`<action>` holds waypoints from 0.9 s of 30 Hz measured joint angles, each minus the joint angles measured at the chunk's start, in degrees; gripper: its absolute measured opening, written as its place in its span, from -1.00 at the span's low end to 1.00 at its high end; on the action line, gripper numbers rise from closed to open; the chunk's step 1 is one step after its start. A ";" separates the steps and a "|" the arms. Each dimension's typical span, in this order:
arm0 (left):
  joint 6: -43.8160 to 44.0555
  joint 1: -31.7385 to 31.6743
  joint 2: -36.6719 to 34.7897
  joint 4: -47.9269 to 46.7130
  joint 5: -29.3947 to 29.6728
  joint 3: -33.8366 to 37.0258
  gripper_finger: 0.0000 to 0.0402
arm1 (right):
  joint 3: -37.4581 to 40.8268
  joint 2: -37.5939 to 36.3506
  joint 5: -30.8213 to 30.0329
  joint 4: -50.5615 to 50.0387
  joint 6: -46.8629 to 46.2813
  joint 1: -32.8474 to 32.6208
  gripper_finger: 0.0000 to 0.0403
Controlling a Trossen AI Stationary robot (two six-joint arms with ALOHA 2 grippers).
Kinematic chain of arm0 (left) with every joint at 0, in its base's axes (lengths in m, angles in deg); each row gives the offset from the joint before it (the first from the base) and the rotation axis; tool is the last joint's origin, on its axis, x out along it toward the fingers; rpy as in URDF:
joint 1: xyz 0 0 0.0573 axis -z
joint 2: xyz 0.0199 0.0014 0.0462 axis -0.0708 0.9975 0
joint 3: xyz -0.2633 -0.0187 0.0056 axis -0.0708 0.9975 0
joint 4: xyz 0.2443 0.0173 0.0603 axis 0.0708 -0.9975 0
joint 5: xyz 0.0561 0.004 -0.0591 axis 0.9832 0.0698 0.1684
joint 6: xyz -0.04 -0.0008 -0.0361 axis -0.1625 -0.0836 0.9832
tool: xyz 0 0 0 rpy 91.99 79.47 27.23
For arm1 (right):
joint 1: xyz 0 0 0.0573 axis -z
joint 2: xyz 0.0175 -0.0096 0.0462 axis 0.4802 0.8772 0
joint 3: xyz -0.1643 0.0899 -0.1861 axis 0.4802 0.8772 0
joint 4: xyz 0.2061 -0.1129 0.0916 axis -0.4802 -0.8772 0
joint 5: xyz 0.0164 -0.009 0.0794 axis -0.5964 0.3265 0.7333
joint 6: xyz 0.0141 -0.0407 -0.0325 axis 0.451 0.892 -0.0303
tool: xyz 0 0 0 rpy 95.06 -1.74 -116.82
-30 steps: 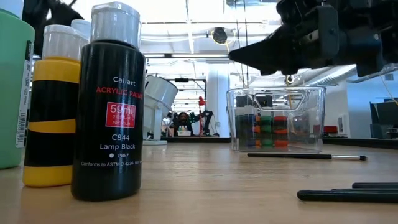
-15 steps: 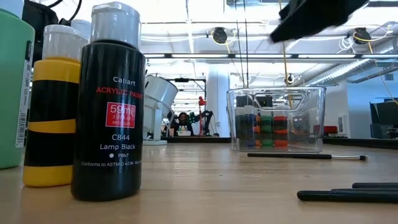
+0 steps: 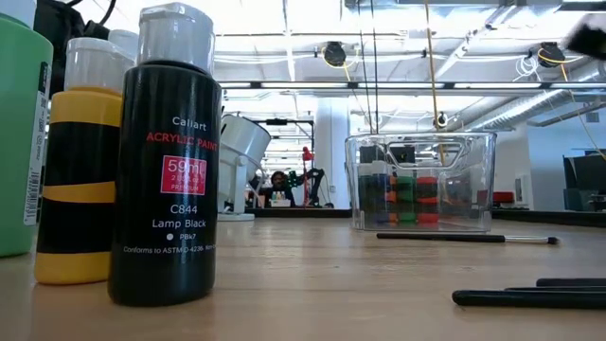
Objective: Pick & Place Paint Supplies
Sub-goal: Put the paint brush into the cup
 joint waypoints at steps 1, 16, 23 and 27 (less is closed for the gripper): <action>0.00 0.00 0.00 -0.01 0.01 0.00 -0.98 | 1.03 0.44 1.80 0.72 -1.79 -0.02 -0.90; -1.11 0.00 0.00 0.87 0.00 0.00 -0.99 | 9.89 1.57 8.90 3.86 -2.24 2.47 -0.21; 1.26 0.01 0.07 -1.52 -0.03 -0.02 -0.90 | 8.06 4.05 8.85 15.18 -2.67 2.07 -0.27; 3.24 0.04 0.07 -3.81 -0.13 -0.02 -0.89 | 0.30 10.07 10.00 12.57 -3.86 0.60 -0.30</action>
